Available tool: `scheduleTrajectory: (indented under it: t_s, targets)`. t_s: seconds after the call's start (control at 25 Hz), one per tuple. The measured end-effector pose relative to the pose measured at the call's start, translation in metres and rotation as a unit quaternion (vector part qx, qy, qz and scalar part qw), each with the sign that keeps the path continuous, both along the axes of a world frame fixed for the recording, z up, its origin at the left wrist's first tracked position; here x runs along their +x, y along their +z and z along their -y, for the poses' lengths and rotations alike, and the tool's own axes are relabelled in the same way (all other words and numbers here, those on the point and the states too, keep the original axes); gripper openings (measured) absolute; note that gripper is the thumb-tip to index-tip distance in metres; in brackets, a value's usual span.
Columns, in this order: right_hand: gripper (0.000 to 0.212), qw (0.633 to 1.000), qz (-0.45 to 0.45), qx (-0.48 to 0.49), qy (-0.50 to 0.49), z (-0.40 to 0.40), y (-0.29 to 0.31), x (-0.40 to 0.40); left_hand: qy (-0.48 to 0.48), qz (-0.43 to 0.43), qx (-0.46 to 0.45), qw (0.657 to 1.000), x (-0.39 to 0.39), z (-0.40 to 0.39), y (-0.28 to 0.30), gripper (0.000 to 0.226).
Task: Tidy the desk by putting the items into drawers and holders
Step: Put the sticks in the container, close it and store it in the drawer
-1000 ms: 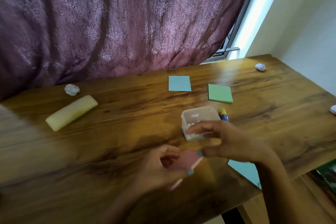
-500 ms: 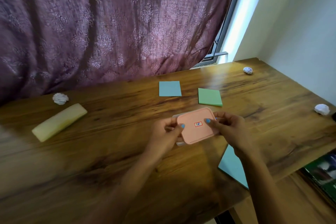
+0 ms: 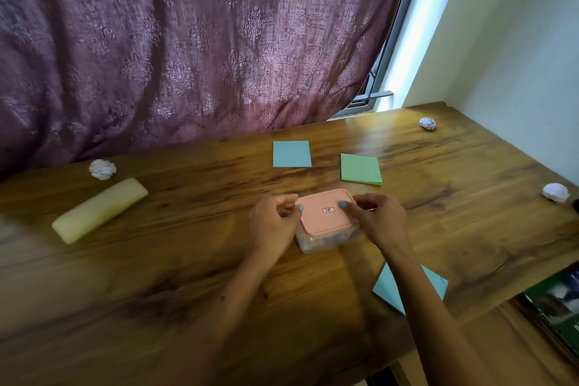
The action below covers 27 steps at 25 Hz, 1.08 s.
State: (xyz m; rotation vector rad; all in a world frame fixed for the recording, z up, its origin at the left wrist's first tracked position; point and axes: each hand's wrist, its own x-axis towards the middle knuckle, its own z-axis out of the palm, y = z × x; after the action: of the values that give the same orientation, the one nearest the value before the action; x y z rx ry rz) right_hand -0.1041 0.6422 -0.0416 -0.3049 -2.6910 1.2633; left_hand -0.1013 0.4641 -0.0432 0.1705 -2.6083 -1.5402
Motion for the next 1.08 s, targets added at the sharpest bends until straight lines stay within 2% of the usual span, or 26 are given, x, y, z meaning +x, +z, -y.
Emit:
scheduleTrajectory:
  t_s: [0.24, 0.48, 0.6, 0.72, 0.8, 0.96, 1.08]
  targets:
    - [0.041, 0.999, -0.047, 0.0, 0.004, 0.003, -0.019, 0.007, -0.012, -0.028, -0.006, 1.0, 0.004, 0.001, -0.014, 0.025]
    - [0.042, 0.994, -0.043, 0.079, 0.058, 0.006, -0.025, 0.006, -0.026, -0.044, -0.016, 0.999, 0.007, -0.002, -0.016, 0.031]
    - [0.043, 0.991, -0.053, 0.077, 0.1, 0.007, -0.026, 0.007, -0.038, -0.037, -0.032, 0.998, 0.006, 0.0, -0.016, 0.033]
    - [0.042, 0.992, -0.055, 0.044, 0.1, 0.005, -0.028, 0.005, -0.054, -0.028, -0.055, 0.997, 0.008, 0.001, -0.013, 0.036]
    - [0.042, 0.991, -0.056, 0.023, 0.116, 0.002, -0.03, 0.005, -0.081, -0.026, -0.083, 0.993, 0.009, 0.0, -0.011, 0.043]
    - [0.047, 0.987, -0.057, -0.026, 0.146, 0.0, -0.032, 0.007, -0.137, 0.044, -0.112, 0.983, 0.011, 0.0, -0.006, 0.079]
    - [0.044, 0.989, -0.033, -0.062, 0.132, 0.002, -0.035, 0.009, -0.134, 0.061, -0.076, 0.986, 0.013, -0.001, -0.011, 0.088]
